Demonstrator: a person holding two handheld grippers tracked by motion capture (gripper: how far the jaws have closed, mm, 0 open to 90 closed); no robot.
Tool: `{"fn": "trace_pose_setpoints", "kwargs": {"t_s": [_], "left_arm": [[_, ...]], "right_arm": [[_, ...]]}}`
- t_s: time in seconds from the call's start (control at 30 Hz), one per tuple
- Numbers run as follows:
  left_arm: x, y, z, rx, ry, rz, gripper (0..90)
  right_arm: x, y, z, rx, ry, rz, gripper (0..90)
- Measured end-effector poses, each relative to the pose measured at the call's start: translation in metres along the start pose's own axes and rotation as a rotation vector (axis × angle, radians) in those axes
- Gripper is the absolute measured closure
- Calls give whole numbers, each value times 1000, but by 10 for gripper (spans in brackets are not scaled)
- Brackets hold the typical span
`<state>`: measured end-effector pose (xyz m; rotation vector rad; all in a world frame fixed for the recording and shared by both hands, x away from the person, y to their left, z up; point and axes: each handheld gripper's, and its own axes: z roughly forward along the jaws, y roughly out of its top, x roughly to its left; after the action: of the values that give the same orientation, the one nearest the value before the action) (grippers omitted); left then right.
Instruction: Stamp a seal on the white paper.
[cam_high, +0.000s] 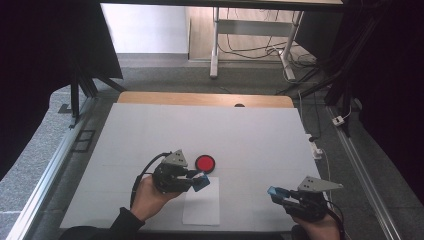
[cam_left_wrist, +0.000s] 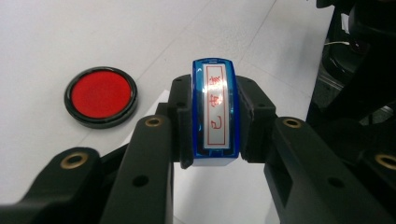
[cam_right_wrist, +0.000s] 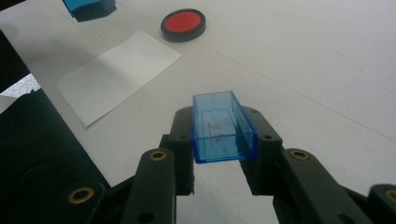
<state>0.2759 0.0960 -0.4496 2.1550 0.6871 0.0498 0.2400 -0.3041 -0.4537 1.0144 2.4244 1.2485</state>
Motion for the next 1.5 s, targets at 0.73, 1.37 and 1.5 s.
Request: {"fn": "trace_pose_setpoints", "kwargs": {"t_s": [0.73, 1.37, 1.5], "left_arm": [[1, -12, 28, 70, 23, 34, 700], [6, -20, 49, 137, 45, 41, 700], [5, -21, 52, 151, 54, 51, 700]], "right_arm": [[0, 0, 0, 1, 0, 0, 679], [0, 0, 0, 4, 1, -2, 679], [0, 0, 0, 4, 1, -2, 679]]}}
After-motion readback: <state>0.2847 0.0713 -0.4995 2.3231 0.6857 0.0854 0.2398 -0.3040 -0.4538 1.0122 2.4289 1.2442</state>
